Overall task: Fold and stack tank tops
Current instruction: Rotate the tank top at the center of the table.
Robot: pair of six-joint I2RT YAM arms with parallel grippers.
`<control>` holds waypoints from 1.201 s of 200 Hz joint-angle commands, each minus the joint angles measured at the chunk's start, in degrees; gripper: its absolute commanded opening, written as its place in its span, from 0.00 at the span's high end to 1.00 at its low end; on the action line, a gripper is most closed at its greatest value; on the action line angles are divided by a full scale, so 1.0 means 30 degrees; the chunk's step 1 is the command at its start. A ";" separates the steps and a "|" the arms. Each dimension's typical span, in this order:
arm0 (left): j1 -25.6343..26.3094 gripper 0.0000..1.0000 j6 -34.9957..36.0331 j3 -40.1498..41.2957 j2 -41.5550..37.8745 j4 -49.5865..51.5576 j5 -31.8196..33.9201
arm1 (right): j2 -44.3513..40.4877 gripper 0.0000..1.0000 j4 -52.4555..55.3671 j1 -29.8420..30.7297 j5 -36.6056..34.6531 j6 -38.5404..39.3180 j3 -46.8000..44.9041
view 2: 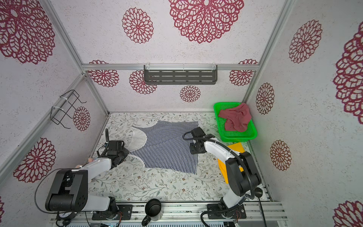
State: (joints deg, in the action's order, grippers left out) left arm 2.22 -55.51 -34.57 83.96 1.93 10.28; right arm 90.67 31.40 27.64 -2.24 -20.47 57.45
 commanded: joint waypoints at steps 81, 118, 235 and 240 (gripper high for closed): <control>-0.0128 0.23 0.1941 -0.0457 -0.0700 0.1919 -0.0365 | -0.4690 0.52 0.1339 0.2828 0.1170 -0.6044 -0.5085; 0.0585 0.10 0.3217 -0.0617 -0.4969 0.7799 0.0609 | -0.5640 0.44 0.1103 0.2843 0.1890 -0.6610 -0.5718; 0.7400 0.39 -0.5419 0.4367 -1.0365 0.6324 -0.4965 | -0.6895 0.65 0.1010 0.2858 0.2733 -0.7137 -0.6368; 0.7391 0.40 -0.5354 0.4245 -0.9908 0.6028 -0.5057 | -0.6968 0.67 0.1051 0.2858 0.2690 -0.7162 -0.6419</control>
State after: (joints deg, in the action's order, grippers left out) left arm 24.12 -67.83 -21.34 50.37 28.91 -4.03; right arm 71.50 33.80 36.25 6.15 -40.62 38.59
